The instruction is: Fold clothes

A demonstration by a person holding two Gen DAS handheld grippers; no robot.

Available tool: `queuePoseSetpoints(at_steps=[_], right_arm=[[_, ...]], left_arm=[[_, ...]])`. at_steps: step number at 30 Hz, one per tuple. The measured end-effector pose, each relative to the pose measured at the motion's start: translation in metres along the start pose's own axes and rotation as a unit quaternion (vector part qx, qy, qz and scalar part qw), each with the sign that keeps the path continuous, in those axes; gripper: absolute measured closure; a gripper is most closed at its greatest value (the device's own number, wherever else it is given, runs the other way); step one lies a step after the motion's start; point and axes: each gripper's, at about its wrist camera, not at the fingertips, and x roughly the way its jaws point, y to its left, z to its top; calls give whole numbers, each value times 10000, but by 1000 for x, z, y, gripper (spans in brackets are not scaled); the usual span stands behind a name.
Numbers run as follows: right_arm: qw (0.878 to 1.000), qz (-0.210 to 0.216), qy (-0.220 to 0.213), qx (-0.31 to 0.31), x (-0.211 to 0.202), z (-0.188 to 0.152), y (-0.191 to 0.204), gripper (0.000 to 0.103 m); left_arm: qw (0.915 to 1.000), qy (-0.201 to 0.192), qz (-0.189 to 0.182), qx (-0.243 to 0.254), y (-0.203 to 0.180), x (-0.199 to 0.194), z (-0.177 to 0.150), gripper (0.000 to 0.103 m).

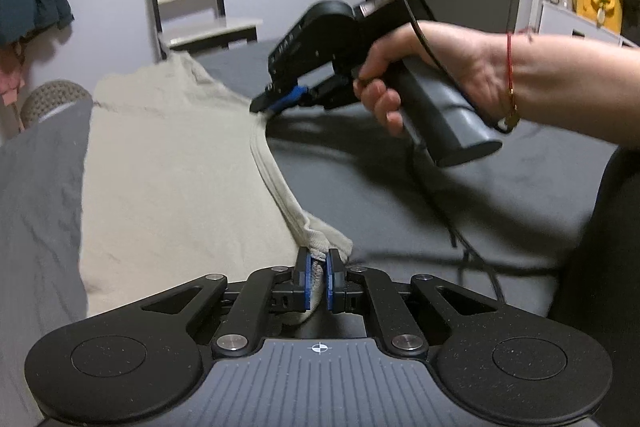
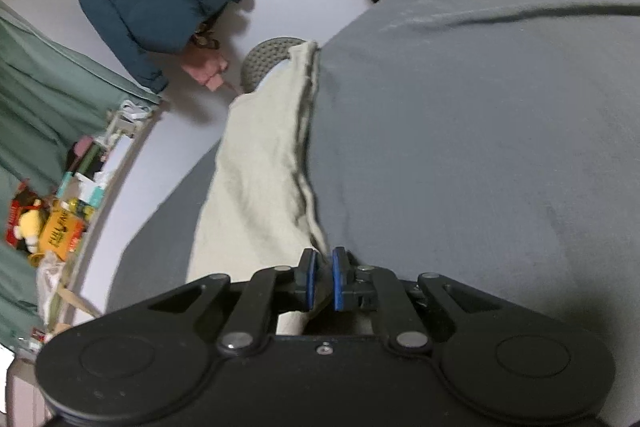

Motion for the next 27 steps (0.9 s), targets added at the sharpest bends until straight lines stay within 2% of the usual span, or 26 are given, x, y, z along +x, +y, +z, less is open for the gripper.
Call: queuePoseSetpoints(at_steps=[5,8,13,18,22,24,26,27], right_arm=[[9999,-58,-79,-103,-2,-2,6,94],[9999,-81,-4,-112,1,-2,6,93],[10000,-68,24,9,-1,0,3,91],[9999,-97,-16,65,-9,1,6,87],[9998,-172,-16,-31,-25,5,11,85],[9995,-34,187,-236,-37,6,17,85],[9979,125,402,-484,-47,6,25,77],[9969,183,459,-613,-51,3,29,75]], left_arm=[[9997,9,126,219,-10,1,2,98],[9991,43,183,379,-17,-1,3,88],[9990,-125,-47,427,-25,-14,1,40],[9980,-495,-81,380,-27,-30,-2,38],[9992,-352,-205,50,-16,-20,1,38],[9988,-395,-93,-268,-7,-21,2,39],[9988,-380,117,-284,-4,-21,3,39],[9990,-367,187,-166,-5,-20,3,46]])
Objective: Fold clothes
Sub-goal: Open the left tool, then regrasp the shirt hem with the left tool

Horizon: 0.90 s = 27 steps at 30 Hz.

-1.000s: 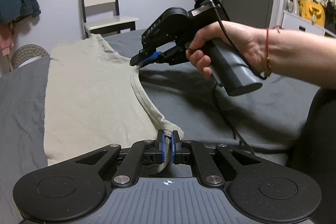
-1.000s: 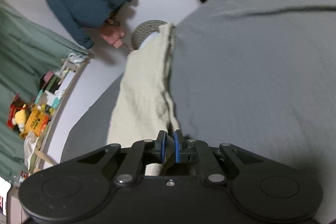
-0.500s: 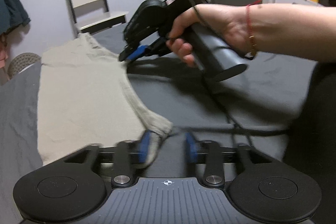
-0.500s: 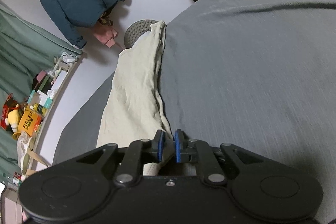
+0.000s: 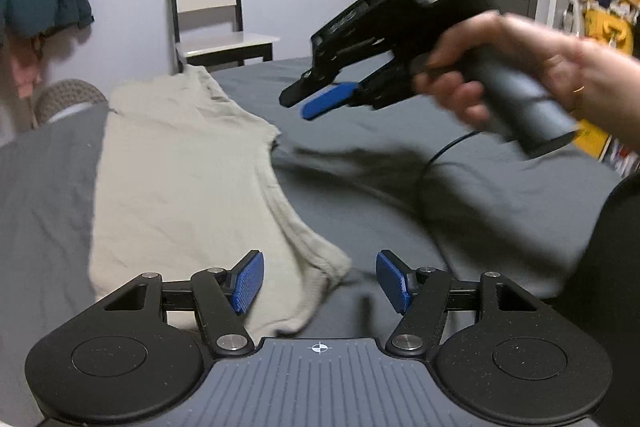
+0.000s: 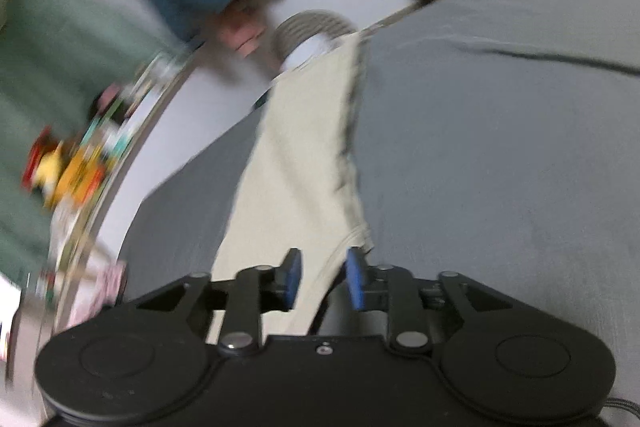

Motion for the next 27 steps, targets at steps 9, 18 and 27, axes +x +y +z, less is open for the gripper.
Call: queuePoseSetpoints(at_steps=[9,18,27], right_arm=[[9994,276,101,173,0,-2,5,71],[9986,390,62,359,-2,-1,-3,70],[9983,466,218,264,1,-2,3,66]], left_arm=[[9943,109,258,1030,-19,2,-2,93],[9969,-740,270,-50,0,-10,11,97],[9997,73,-141,211,-14,18,12,97]])
